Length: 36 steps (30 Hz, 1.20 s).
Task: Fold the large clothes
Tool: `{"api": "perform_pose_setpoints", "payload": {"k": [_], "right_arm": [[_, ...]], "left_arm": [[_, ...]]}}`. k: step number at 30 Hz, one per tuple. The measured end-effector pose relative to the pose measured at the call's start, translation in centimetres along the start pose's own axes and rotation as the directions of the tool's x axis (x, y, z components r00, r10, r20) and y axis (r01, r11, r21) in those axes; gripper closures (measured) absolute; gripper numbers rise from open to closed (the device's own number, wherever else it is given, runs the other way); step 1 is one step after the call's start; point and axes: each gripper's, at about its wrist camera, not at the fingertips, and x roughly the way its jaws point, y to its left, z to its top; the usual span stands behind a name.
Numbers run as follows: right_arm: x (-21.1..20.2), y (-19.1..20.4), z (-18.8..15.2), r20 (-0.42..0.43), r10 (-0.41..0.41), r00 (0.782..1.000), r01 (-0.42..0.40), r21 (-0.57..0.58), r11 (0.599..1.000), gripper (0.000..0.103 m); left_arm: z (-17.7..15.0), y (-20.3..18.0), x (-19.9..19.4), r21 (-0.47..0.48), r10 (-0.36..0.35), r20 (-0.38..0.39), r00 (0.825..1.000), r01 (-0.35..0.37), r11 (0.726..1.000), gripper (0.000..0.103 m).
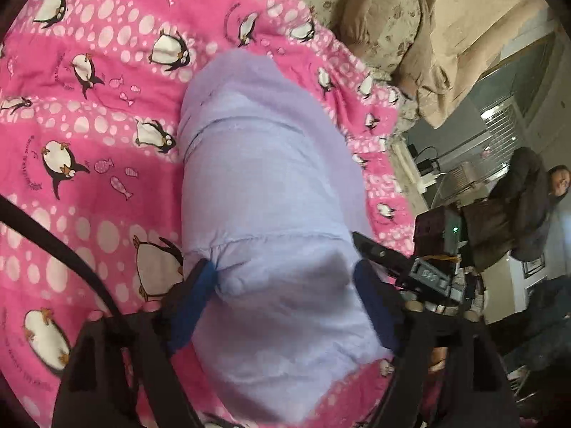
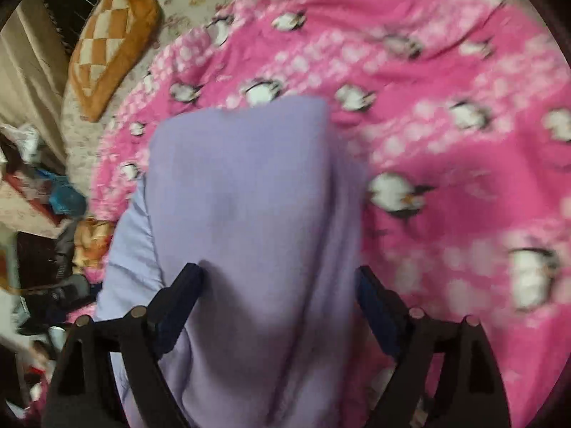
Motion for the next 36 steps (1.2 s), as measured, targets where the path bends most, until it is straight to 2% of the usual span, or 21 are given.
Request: {"api": "perform_pose_setpoints", "payload": {"k": [3, 4, 5, 6, 7, 8, 9, 10, 15, 18, 20, 22, 23, 24, 26, 30, 32, 33, 34, 36], "right_arm": [[1.2, -0.1, -0.2, 0.017, 0.048, 0.999, -0.049, 0.021, 0.999, 0.011], [1.4, -0.2, -0.2, 0.017, 0.057, 0.998, -0.058, 0.03, 0.998, 0.014], [1.3, -0.1, -0.3, 0.017, 0.065, 0.998, -0.066, 0.035, 0.997, 0.027], [1.2, 0.3, -0.2, 0.021, 0.074, 0.997, -0.075, 0.029, 0.997, 0.033], [0.9, 0.9, -0.3, 0.031, 0.074, 0.997, -0.074, 0.014, 0.997, 0.045], [0.4, 1.4, -0.3, 0.036, 0.065, 0.997, -0.065, 0.005, 0.998, 0.053], [-0.1, 2.1, -0.3, 0.041, 0.055, 0.998, -0.055, 0.001, 0.998, 0.055], [-0.9, 2.8, -0.3, 0.05, 0.061, 0.997, -0.061, 0.002, 0.998, 0.058], [-4.2, 7.2, -1.8, 0.052, 0.17, 0.984, -0.168, -0.04, 0.985, 0.061], [-4.8, 10.1, -3.8, 0.005, 0.235, 0.972, -0.234, -0.062, 0.97, 0.061], [-4.2, 11.4, -5.6, -0.036, 0.271, 0.962, -0.272, -0.065, 0.96, 0.06], [-3.0, 12.3, -7.4, -0.055, 0.256, 0.965, -0.26, -0.086, 0.962, 0.06], [-2.2, 12.5, -8.1, -0.055, 0.232, 0.971, -0.236, -0.095, 0.967, 0.059], [-1.5, 12.7, -8.8, -0.05, 0.189, 0.981, -0.194, -0.121, 0.974, 0.057], [-0.2, 13.1, -10.0, -0.042, 0.075, 0.996, -0.082, -0.189, 0.979, 0.045], [-2.8, 13.7, -10.7, -0.048, 0.0, 0.999, -0.01, -0.214, 0.977, 0.045], [-5.6, 15.0, -11.1, -0.035, -0.043, 0.998, 0.032, -0.266, 0.963, 0.045], [-6.7, 16.0, -11.2, -0.026, -0.042, 0.999, 0.032, -0.3, 0.953, 0.045], [-7.8, 16.8, -11.5, -0.016, -0.044, 0.999, 0.036, -0.332, 0.943, 0.045], [-9.3, 19.0, -12.6, 0.001, -0.037, 0.999, 0.034, -0.427, 0.903, 0.046]], "left_arm": [[-0.4, -0.9, 2.0, 0.098, 0.043, -0.015, 0.999, -0.041, 0.994, 0.029], [-0.5, -1.4, 2.5, 0.127, 0.06, -0.02, 0.998, -0.057, 0.99, 0.028], [-0.6, -1.8, 2.8, 0.148, 0.084, -0.028, 0.996, -0.079, 0.986, 0.028], [-0.6, -2.4, 3.0, 0.172, 0.114, -0.033, 0.993, -0.106, 0.979, 0.036], [-0.6, -3.2, 2.7, 0.189, 0.134, -0.02, 0.991, -0.128, 0.974, 0.046], [-0.6, -3.6, 2.1, 0.195, 0.13, -0.006, 0.992, -0.126, 0.973, 0.063], [-0.7, -4.3, 0.8, 0.209, 0.121, 0.018, 0.992, -0.123, 0.97, 0.075], [-0.8, -5.0, -0.8, 0.225, 0.115, 0.036, 0.993, -0.12, 0.967, 0.081], [-2.1, -7.9, -8.8, 0.263, 0.1, 0.076, 0.992, -0.117, 0.958, 0.082], [-5.1, -9.4, -12.9, 0.328, 0.186, 0.088, 0.979, -0.205, 0.922, 0.082], [-7.4, -9.0, -13.7, 0.339, 0.239, 0.092, 0.967, -0.256, 0.905, 0.082], [-9.9, -7.1, -12.7, 0.333, 0.302, 0.064, 0.951, -0.306, 0.892, 0.082], [-10.7, -6.0, -12.1, 0.314, 0.318, 0.047, 0.947, -0.316, 0.895, 0.081], [-11.4, -5.0, -11.4, 0.295, 0.33, 0.036, 0.943, -0.326, 0.898, 0.077], [-12.7, -3.4, -10.6, 0.265, 0.347, 0.046, 0.937, -0.346, 0.9, 0.067], [-13.1, -3.9, -12.2, 0.253, 0.364, 0.061, 0.93, -0.367, 0.895, 0.066], [-12.6, -4.8, -13.6, 0.255, 0.375, 0.106, 0.921, -0.39, 0.885, 0.066], [-12.5, -5.4, -14.1, 0.262, 0.388, 0.141, 0.911, -0.412, 0.873, 0.065], [-12.1, -5.9, -14.6, 0.267, 0.424, 0.191, 0.885, -0.463, 0.845, 0.065], [-11.9, -6.1, -14.3, 0.263, 0.487, 0.231, 0.842, -0.536, 0.802, 0.065]]}}
